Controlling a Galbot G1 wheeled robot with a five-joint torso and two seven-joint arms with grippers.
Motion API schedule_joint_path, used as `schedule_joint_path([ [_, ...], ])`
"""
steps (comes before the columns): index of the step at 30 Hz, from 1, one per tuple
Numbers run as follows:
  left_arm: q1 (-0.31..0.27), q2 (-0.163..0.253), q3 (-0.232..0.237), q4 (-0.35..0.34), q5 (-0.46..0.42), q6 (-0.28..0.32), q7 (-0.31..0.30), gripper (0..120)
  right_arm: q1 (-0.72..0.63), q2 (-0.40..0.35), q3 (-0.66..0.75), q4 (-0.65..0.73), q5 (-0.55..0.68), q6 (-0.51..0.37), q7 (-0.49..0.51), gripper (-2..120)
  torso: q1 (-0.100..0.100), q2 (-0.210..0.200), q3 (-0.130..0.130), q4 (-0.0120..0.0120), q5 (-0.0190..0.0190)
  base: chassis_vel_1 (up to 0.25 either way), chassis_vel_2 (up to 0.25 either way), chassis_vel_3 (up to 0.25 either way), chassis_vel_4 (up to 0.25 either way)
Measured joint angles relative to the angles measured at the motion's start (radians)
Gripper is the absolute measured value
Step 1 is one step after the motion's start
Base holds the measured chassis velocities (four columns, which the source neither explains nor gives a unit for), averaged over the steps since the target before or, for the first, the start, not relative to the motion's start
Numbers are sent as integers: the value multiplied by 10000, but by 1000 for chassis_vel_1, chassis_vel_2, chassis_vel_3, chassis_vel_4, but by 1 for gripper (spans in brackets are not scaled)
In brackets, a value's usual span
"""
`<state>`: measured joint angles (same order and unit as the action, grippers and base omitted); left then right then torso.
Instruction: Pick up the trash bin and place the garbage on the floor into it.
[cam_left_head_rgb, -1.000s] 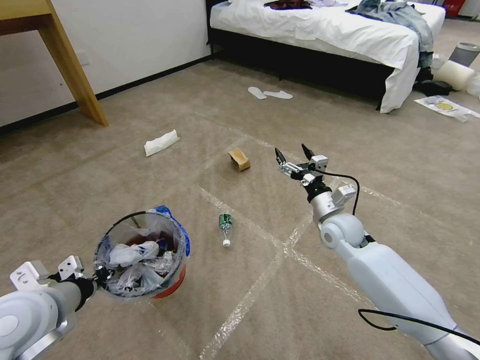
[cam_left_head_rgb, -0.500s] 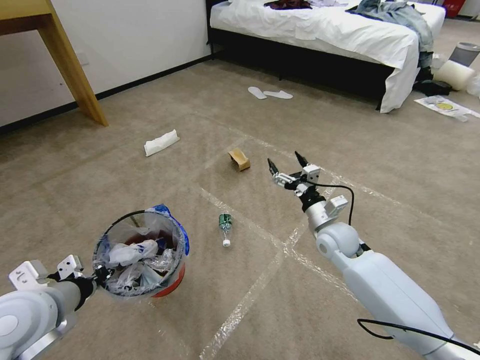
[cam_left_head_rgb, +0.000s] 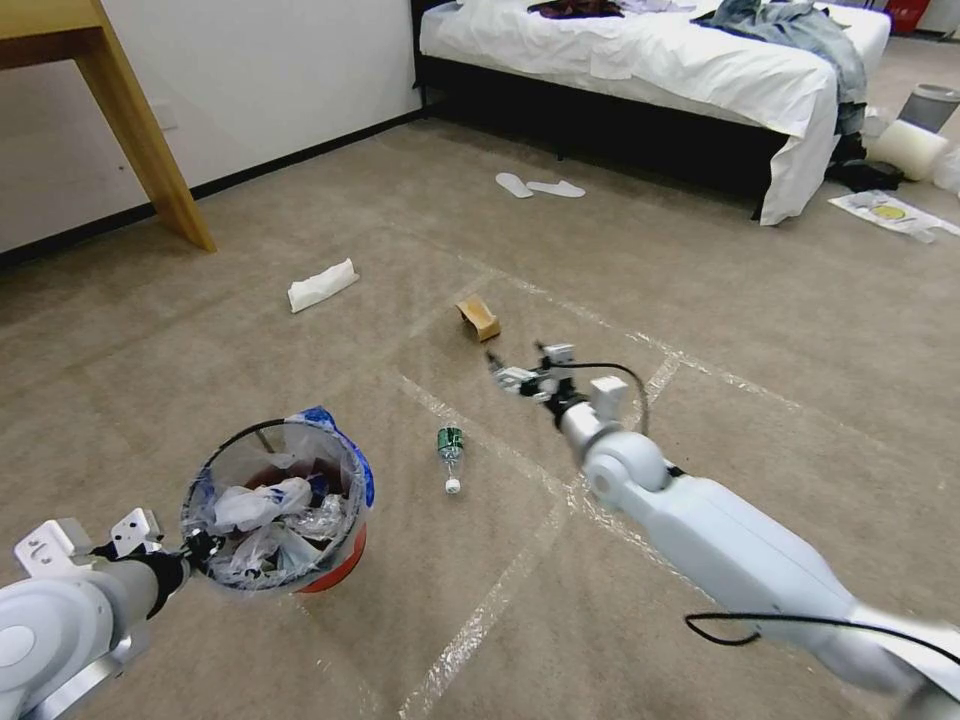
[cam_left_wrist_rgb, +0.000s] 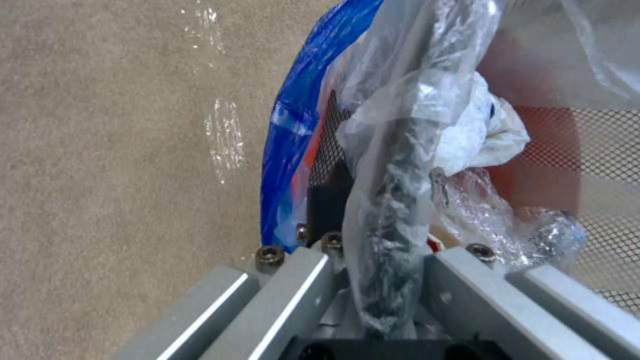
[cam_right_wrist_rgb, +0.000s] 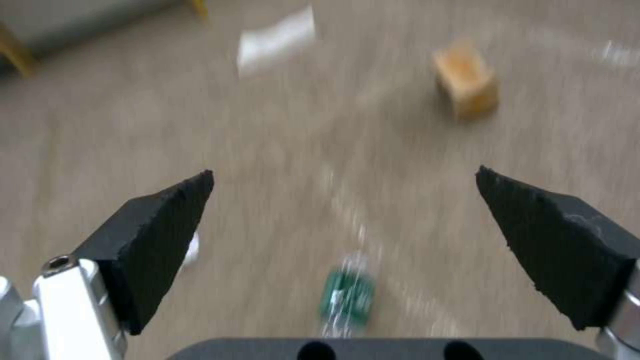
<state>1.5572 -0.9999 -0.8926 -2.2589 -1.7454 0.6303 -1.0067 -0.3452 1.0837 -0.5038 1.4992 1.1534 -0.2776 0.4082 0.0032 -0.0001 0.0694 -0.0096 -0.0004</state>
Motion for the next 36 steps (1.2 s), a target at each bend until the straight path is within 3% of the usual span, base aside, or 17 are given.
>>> schedule_joint_path([
  [3, -31, -22, 122, 28, 120, 0, 30, 0, 1309, 1435, -849, -326, 2313, -2409, 2641, 100, 0, 0, 0, 7, -1, 0, 0, 0, 0],
  [4, -31, -22, 122, 28, 120, 0, 30, 0, 1309, 1435, -849, -326, 2313, -2409, 2641, 100, 0, 0, 0, 7, -1, 0, 0, 0, 0],
  [7, -126, 29, 332, 109, 206, 0, 50, 0, 1752, 2370, -1191, -1033, 3336, -3608, 4221, 100, 0, 0, 0, 5, -5, 0, 0, 0, 0],
  [11, -92, 25, 361, 117, 275, 6, 106, 0, 1859, 3071, -1333, -2270, 3170, -3984, 4698, 100, 1, -1, 0, -2, 1, 0, 0, 0, 0],
  [19, -79, -6, 458, 126, 391, 12, 149, 0, 1687, 3617, -1181, -3898, 2574, -4122, 4598, 100, 0, 0, 0, -3, 3, 0, 0, 0, 0],
  [36, 0, -111, 702, 89, 662, 39, 228, 0, 1362, 4444, -727, -5776, 1953, -4105, 4401, 100, -1, 0, -1, -1, 4, 0, 0, 0, 0],
])
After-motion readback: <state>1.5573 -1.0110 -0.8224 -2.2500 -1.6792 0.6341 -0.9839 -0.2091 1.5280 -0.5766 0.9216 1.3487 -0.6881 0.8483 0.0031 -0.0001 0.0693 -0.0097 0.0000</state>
